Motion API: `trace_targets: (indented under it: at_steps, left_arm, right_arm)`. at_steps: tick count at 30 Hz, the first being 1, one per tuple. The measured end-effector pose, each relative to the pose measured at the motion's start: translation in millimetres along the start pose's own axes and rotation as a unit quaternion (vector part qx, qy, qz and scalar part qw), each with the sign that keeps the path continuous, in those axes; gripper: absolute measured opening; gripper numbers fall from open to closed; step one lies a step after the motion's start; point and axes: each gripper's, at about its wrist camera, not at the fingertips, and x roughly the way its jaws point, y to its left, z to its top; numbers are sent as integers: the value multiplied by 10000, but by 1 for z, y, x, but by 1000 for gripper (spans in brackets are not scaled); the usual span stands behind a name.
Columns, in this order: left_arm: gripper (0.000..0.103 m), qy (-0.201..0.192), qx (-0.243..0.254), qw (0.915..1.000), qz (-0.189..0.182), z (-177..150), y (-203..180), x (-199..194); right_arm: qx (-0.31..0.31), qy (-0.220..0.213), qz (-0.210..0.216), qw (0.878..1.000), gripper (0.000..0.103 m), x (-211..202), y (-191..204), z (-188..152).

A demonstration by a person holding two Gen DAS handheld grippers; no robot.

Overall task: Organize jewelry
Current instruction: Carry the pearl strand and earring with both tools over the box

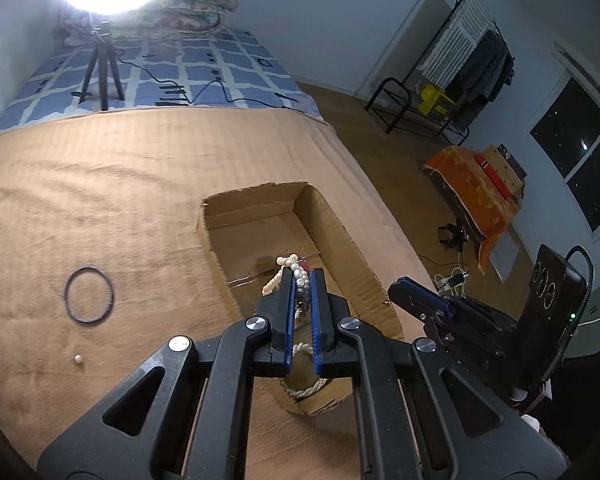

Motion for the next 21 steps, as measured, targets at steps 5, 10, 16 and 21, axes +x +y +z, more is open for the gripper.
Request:
trace_targets:
  at_steps: [5,10,16,21]
  left_arm:
    - [4,104,20,9999,8,4,-6,20]
    - [4,199,23,9998,20,5,-11,38]
    - [4,331,64,9994,101,1,-12,56]
    - [4,433,119,9987,232,-2,-13,71]
  right_arm:
    - [143,65,-38,9999,6,2,-14,-2]
    - [213,143,-43,9997,6,6,-23,-6]
    - [234,271,-52,9993,6,15,-27,-10]
    - [185,434,-86,9988,6,25,-28,-16]
